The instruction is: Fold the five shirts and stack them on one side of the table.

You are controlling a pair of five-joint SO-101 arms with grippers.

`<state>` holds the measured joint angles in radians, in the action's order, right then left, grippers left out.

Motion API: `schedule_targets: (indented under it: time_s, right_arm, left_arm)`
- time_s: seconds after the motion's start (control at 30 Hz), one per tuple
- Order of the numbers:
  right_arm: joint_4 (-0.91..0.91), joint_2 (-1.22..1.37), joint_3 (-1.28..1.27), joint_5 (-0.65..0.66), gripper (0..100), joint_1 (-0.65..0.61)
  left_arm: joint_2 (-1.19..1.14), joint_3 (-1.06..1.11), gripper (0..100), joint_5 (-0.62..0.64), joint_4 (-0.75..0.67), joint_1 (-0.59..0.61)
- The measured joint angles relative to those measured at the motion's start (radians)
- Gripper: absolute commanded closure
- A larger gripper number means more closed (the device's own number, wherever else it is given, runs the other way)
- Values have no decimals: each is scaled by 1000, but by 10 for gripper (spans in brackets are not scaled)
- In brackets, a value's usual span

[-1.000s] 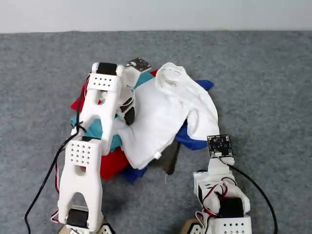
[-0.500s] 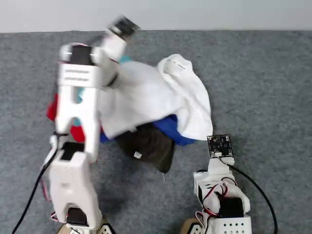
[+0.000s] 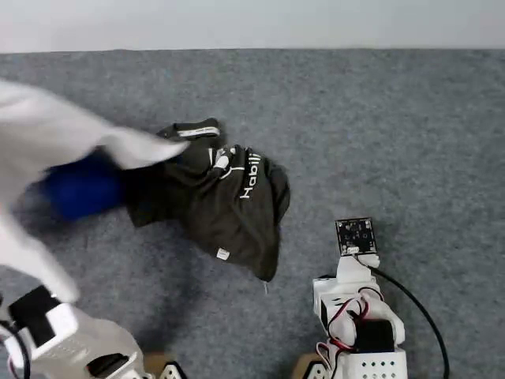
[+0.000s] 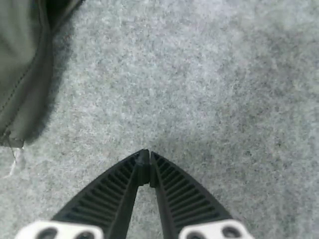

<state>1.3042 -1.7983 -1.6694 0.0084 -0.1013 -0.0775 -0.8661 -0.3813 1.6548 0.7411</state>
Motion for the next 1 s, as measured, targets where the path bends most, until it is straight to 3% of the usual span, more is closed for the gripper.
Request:
schedule_targets:
  time_s: [0.2, 0.4, 0.6, 0.83, 1.0]
  right_arm:
    - [0, 0, 0, 0, 990, 0]
    - [0, 0, 0, 0, 990, 0]
    - [0, 0, 0, 0, 990, 0]
    - [0, 0, 0, 0, 990, 0]
    - [0, 0, 0, 0, 990, 0]
  left_arm:
    - [0, 46, 994, -8, -77, 186]
    - [-23, 158, 971, -66, -80, 189]
    - [-21, 239, 752, -135, -81, 189]
    - [-20, 244, 746, -141, -77, 189]
    - [-20, 137, 746, -141, 34, 181]
